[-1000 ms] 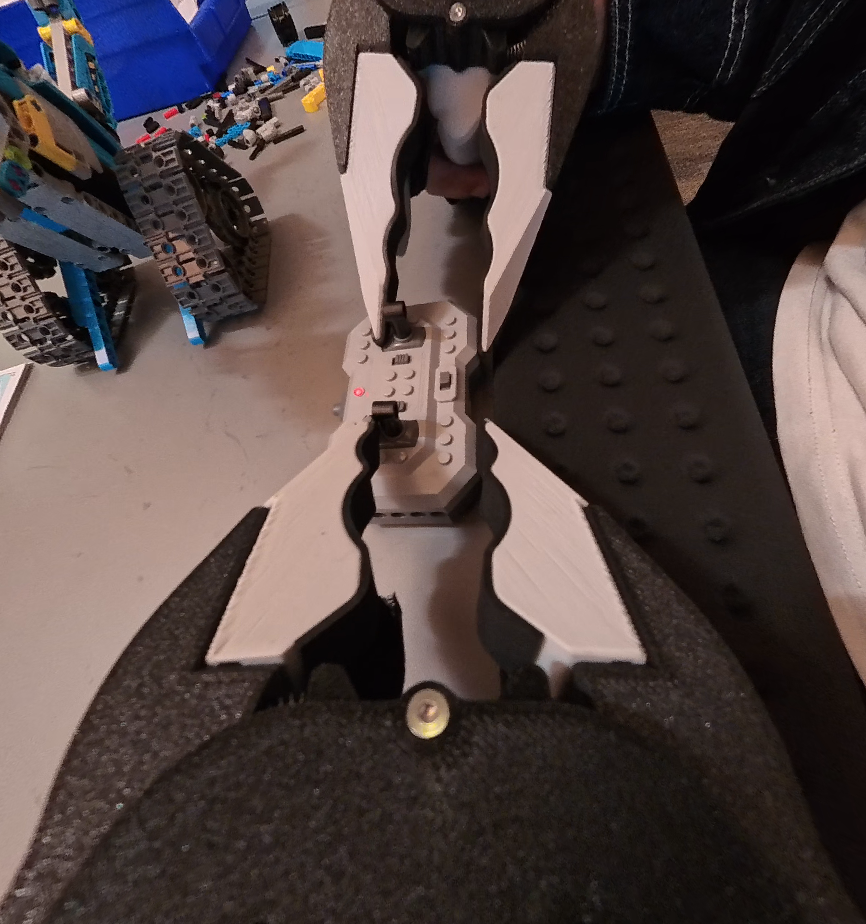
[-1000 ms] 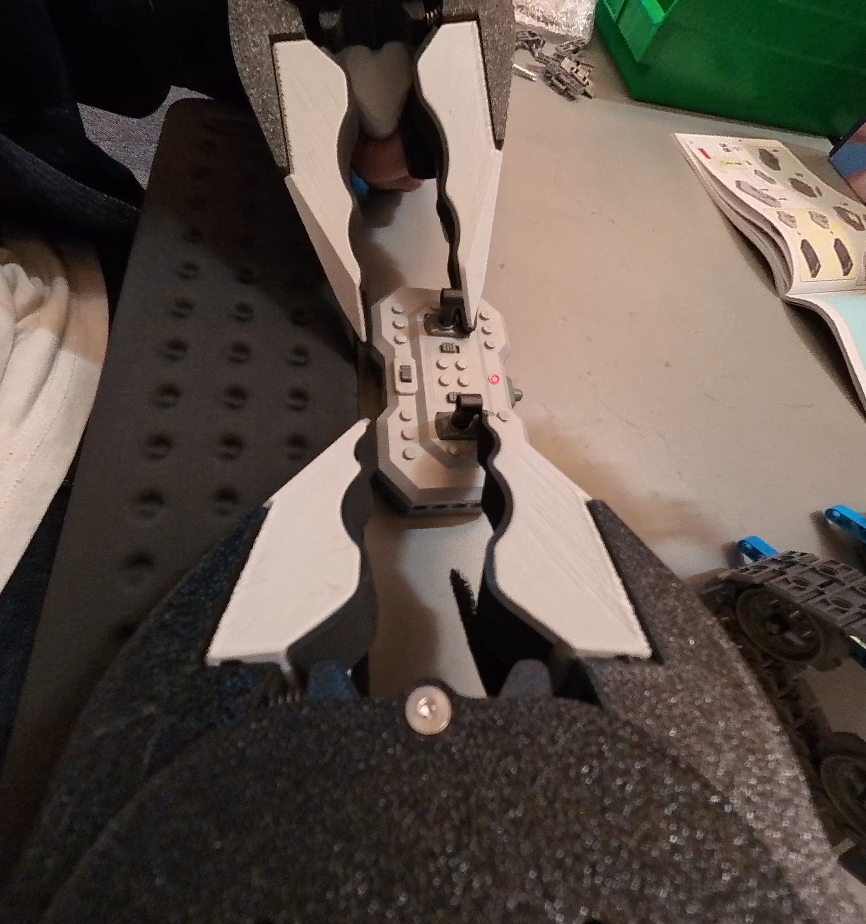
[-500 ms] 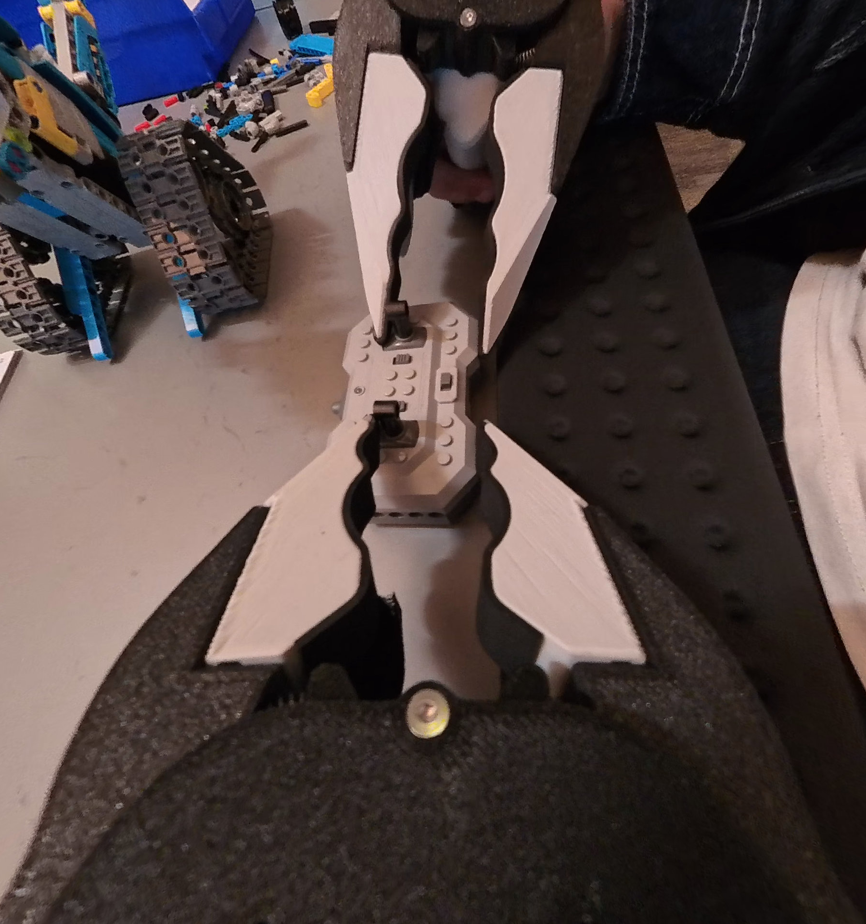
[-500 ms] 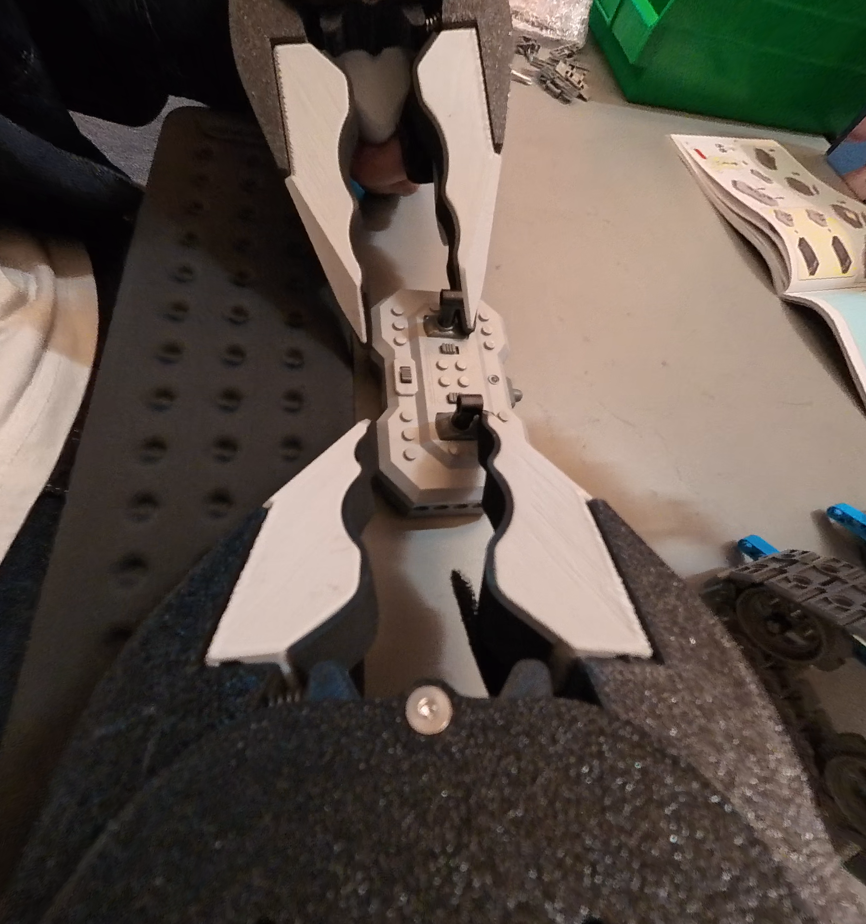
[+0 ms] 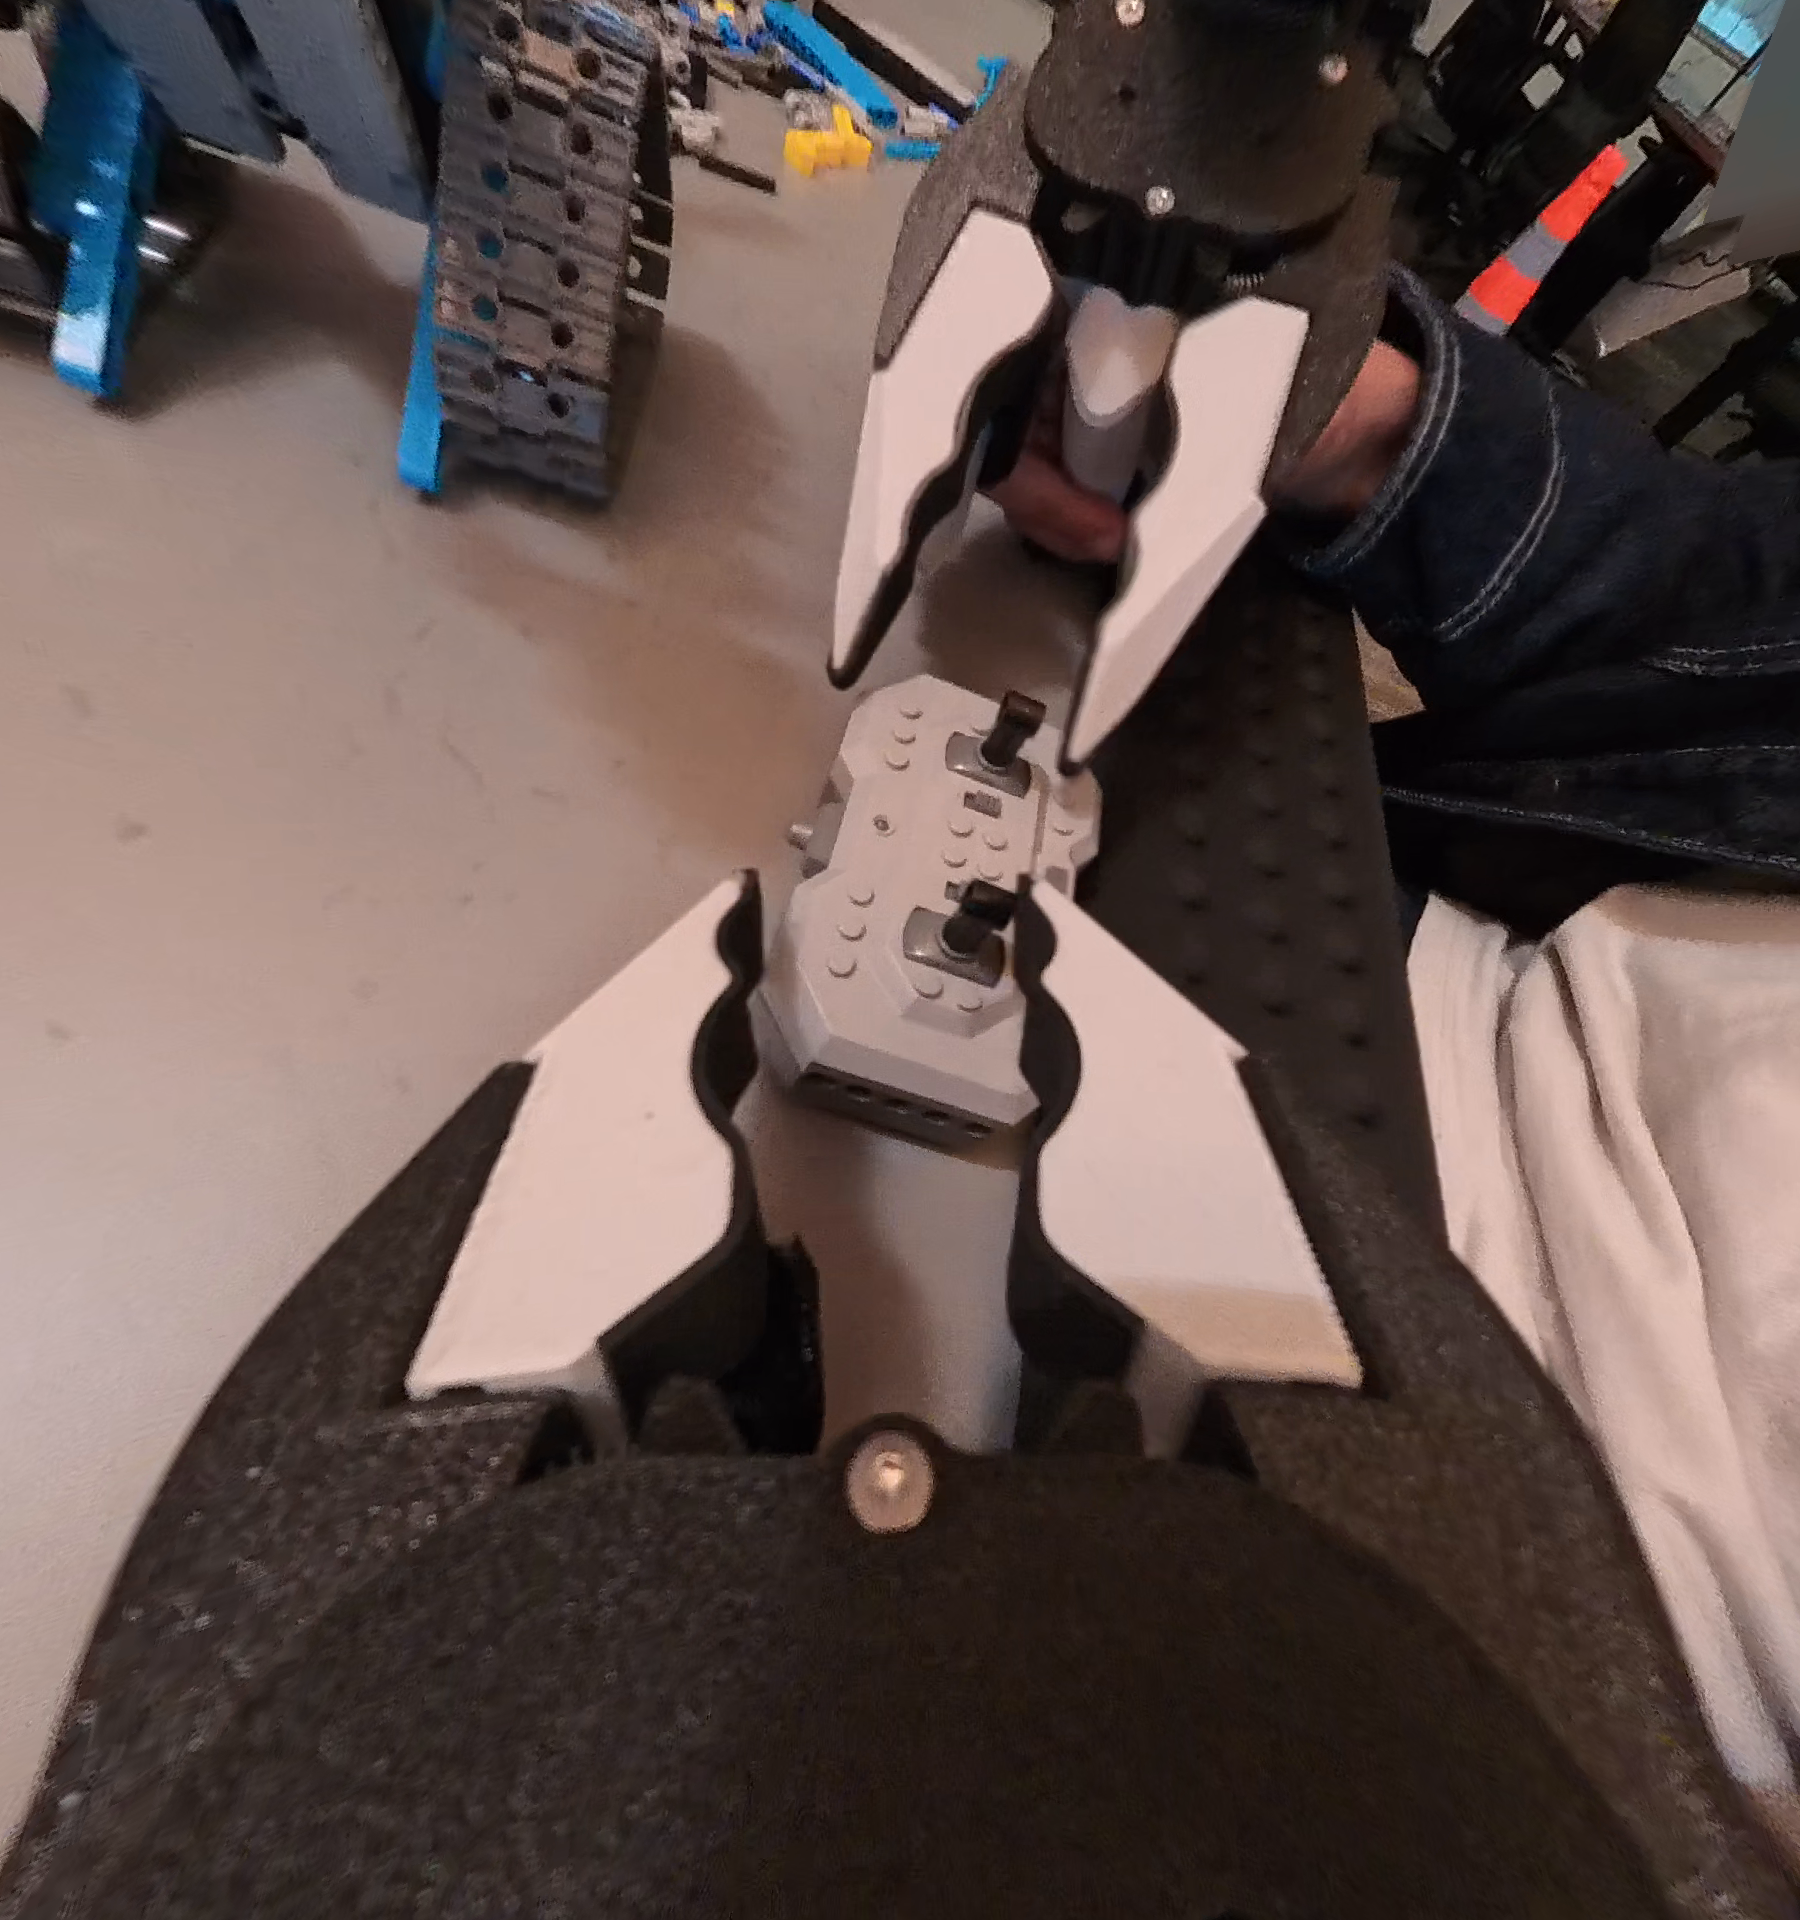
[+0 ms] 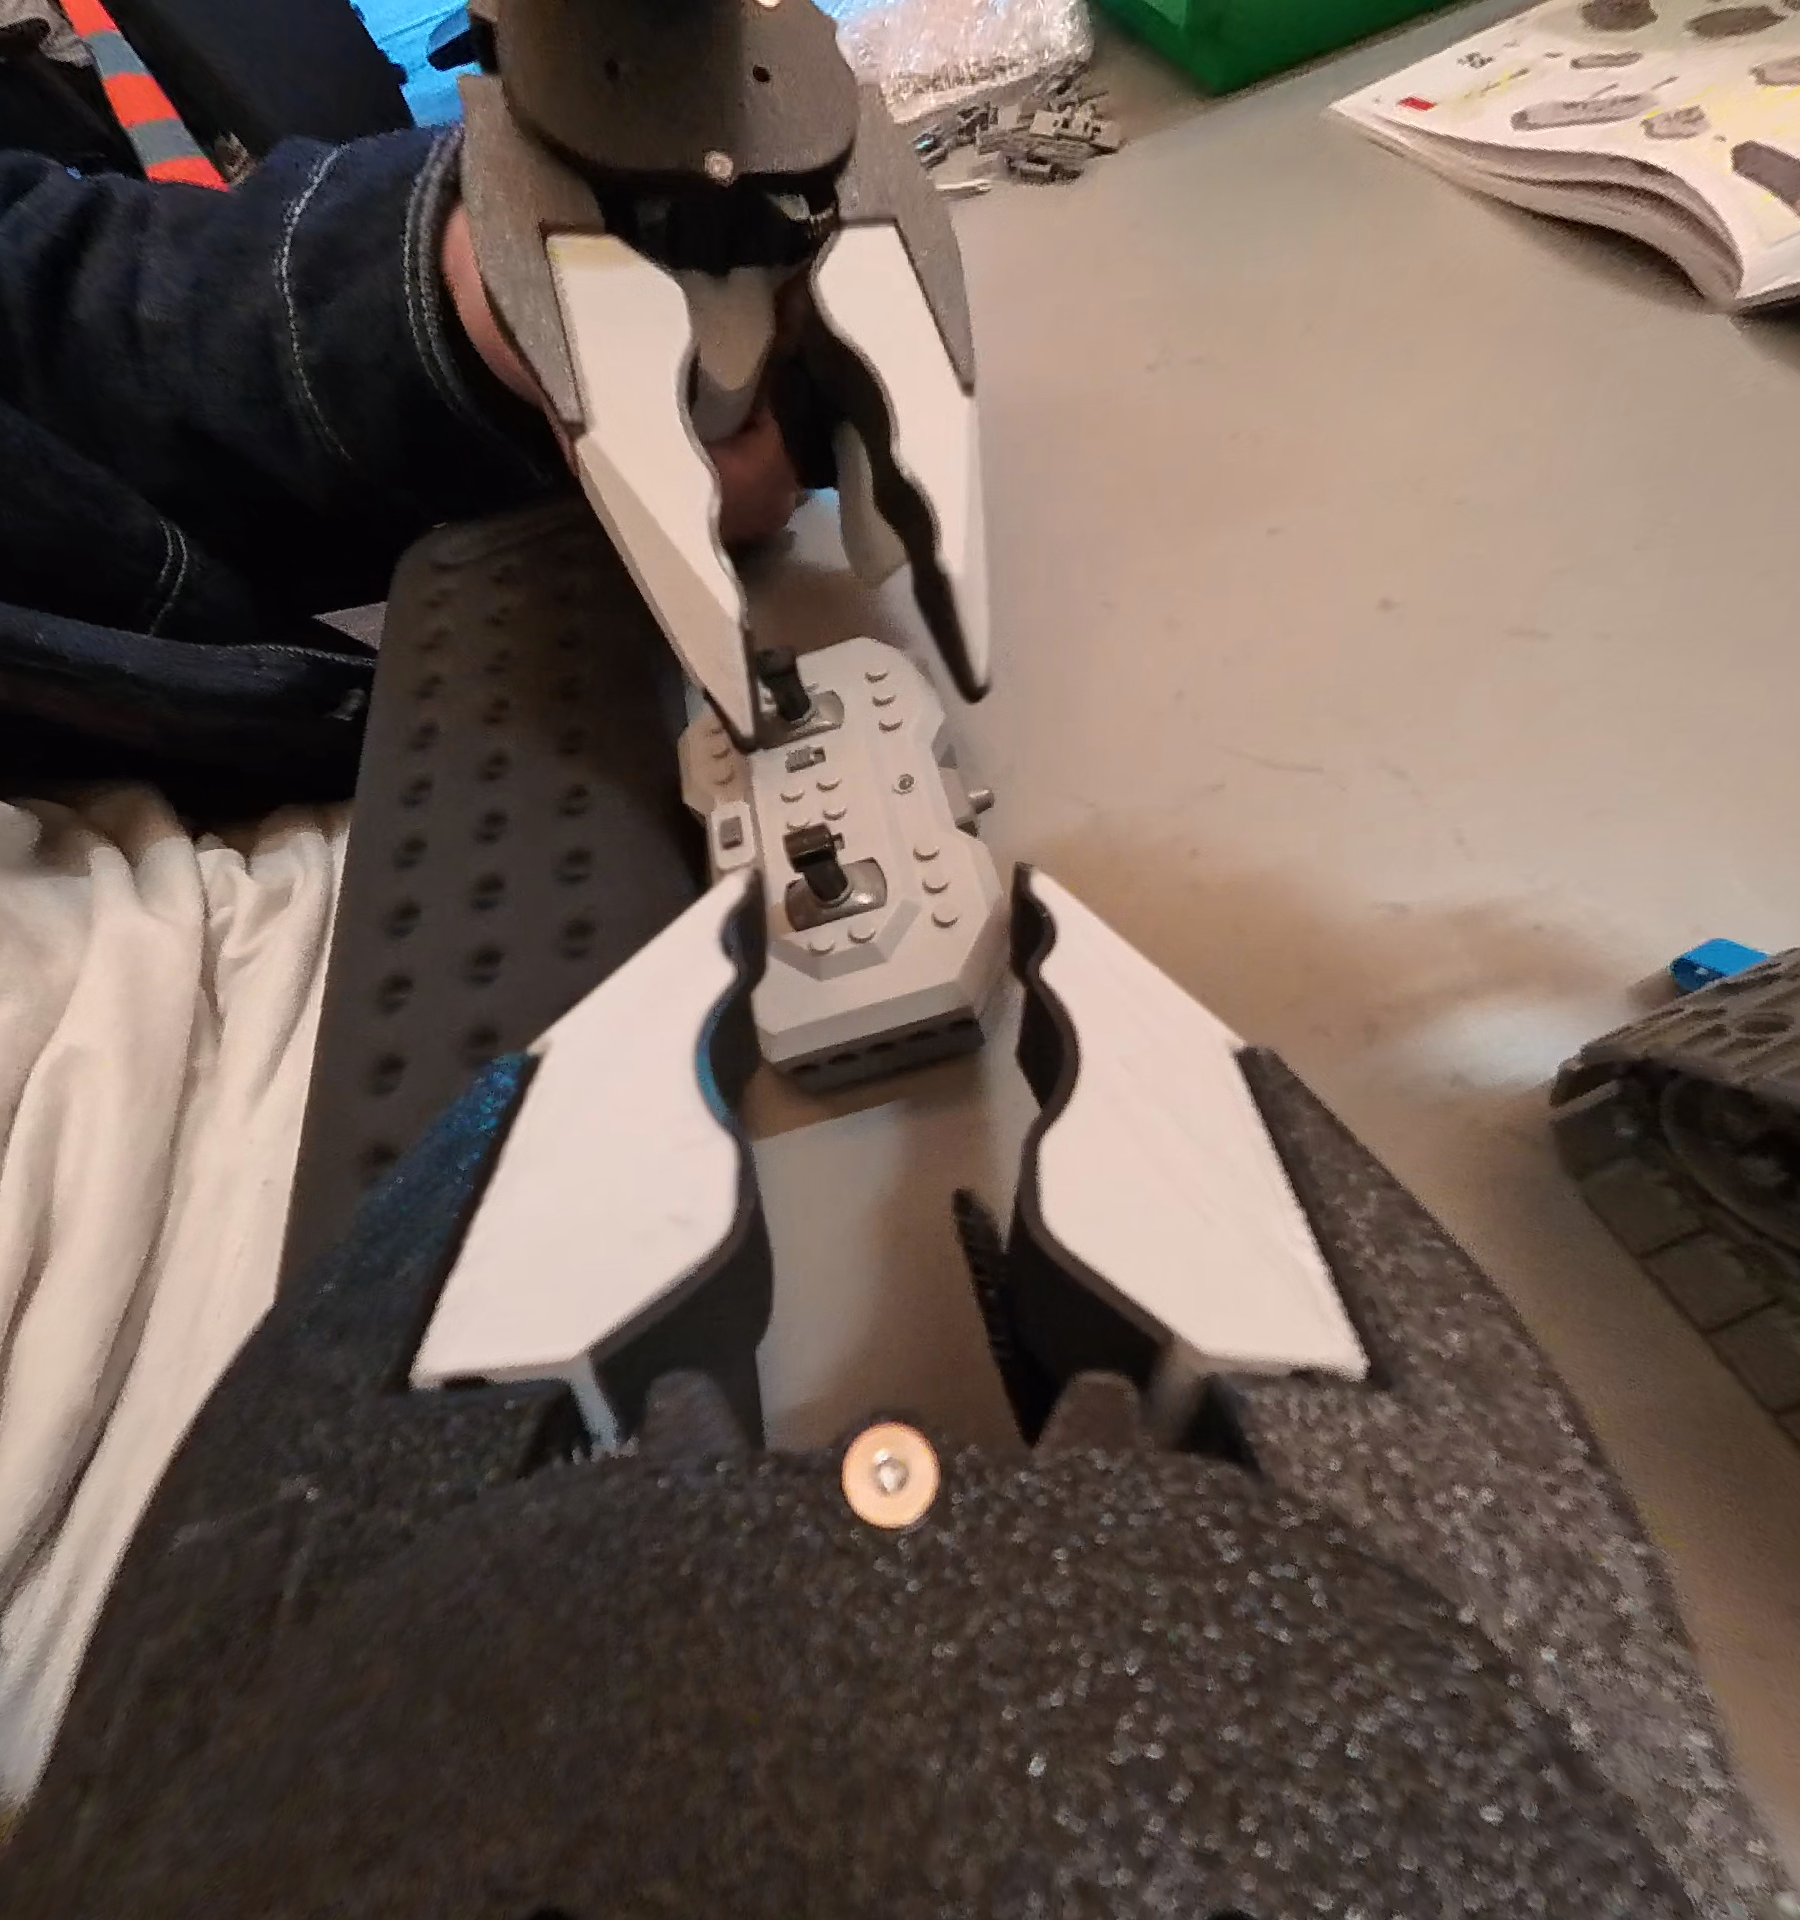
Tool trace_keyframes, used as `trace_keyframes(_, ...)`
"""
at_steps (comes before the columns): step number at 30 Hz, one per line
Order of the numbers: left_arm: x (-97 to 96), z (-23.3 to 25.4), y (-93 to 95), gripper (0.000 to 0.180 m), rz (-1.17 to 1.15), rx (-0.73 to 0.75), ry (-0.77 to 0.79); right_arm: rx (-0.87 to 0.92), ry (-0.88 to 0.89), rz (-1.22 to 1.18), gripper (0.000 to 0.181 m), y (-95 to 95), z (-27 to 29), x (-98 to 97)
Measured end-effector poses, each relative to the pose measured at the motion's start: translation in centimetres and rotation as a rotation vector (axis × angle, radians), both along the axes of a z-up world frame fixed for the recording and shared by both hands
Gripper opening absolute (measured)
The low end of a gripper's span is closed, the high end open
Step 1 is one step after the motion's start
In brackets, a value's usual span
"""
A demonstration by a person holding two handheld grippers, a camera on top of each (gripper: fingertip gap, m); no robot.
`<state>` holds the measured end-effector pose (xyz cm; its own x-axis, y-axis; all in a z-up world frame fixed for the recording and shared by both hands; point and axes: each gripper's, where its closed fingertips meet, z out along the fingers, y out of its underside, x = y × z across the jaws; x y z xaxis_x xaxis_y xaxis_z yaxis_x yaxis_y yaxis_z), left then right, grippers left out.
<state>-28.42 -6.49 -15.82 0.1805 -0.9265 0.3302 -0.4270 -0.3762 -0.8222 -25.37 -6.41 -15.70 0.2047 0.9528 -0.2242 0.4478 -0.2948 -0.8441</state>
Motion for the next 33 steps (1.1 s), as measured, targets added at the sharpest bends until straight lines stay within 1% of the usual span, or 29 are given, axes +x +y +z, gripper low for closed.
trace_keyframes(2, 0.1, -0.3, -0.2, 0.041, -0.006, 0.025, 0.021, -0.005, -0.005, 0.006, 0.034, -0.1, -0.1, 0.0)
trace_keyframes(3, 0.1, -0.3, -0.2, 0.040, -0.005, 0.036, 0.024, 0.007, -0.014, -0.001, 0.031, 0.0, -0.2, 0.0)
trace_keyframes(9, 0.1, -0.2, -0.3, 0.038, -0.011, 0.018, 0.018, 0.001, -0.013, 0.010, 0.031, -0.2, -0.2, -0.1)
trace_keyframes(10, 0.1, -0.2, -0.3, 0.038, -0.011, 0.023, 0.019, 0.000, -0.007, 0.022, 0.024, -0.4, -0.2, -0.2)
trace_keyframes(11, 0.1, -0.2, -0.3, 0.037, -0.009, 0.031, 0.020, 0.001, -0.006, 0.032, 0.022, -0.6, -0.1, -0.2)
trace_keyframes(18, 0.1, -0.2, -0.4, 0.037, -0.012, 0.046, 0.023, 0.003, -0.006, 0.032, 0.022, -0.6, -0.2, -0.2)
trace_keyframes(23, 0.0, -0.1, -0.6, 0.039, -0.017, 0.066, 0.021, 0.020, -0.009, 0.021, 0.026, -0.4, -0.1, 0.0)
trace_keyframes(25, -0.1, 0.7, -0.6, 0.043, -0.009, 0.104, -0.020, 0.041, 0.012, 0.005, 0.033, -0.2, 0.3, 0.1)
trace_keyframes(26, -0.4, 1.3, -0.5, 0.049, 0.000, 0.120, -0.059, 0.048, 0.037, -0.012, 0.034, 0.1, 0.8, 0.3)
trace_keyframes(27, -0.7, 2.1, -0.4, 0.050, 0.012, 0.130, -0.108, 0.052, 0.064, -0.038, 0.038, 0.5, 1.3, 0.6)
trace_keyframes(30, -1.8, 4.4, 0.6, 0.050, 0.071, 0.149, -0.256, 0.044, 0.144, -0.141, 0.039, 2.3, 2.7, 1.8)
trace_keyframes(33, -2.7, 5.5, 2.2, 0.047, 0.161, 0.203, -0.301, 0.018, 0.186, -0.217, 0.037, 3.6, 3.2, 2.8)
